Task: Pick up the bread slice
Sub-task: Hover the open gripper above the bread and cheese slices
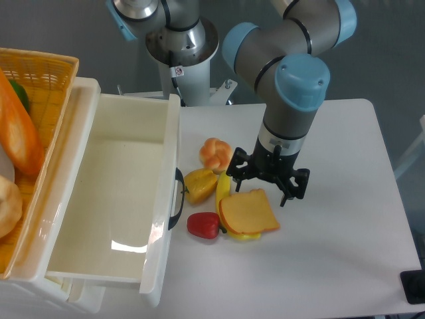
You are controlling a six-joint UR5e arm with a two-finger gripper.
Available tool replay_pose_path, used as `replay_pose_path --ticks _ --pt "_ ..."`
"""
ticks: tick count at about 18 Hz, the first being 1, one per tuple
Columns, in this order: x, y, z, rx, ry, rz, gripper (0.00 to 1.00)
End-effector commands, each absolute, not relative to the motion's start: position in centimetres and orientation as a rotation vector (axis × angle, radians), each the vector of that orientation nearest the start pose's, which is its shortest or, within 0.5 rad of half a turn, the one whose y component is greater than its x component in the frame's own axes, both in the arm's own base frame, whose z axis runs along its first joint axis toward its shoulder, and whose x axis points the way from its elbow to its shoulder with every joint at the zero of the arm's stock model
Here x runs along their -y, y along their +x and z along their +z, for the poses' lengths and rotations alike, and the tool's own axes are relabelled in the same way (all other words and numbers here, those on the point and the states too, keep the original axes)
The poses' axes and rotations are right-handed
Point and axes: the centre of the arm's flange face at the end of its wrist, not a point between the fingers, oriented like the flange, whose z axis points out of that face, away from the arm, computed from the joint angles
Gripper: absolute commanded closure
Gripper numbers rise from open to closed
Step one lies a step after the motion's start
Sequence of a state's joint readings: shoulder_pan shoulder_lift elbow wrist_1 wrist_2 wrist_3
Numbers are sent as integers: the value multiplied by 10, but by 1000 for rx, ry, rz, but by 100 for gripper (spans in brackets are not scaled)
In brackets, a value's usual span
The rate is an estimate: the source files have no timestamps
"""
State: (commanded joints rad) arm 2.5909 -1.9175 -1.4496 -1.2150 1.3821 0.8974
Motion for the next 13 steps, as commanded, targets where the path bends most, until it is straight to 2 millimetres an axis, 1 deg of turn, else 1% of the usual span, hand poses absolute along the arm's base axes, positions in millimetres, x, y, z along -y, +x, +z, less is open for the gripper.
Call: replay_pose_path --ticks 2,4,5,7,10,13 --pt "-463 -465 389 119 -2926 12 0" --pt "-463 -466 389 117 -2921 34 0" --pt "-465 -464 384 121 -2919 44 0" --pt "-464 -464 364 124 -2936 79 0" --pt "-464 -466 354 199 -2948 91 0" --pt "-466 -468 340 199 -2946 94 0"
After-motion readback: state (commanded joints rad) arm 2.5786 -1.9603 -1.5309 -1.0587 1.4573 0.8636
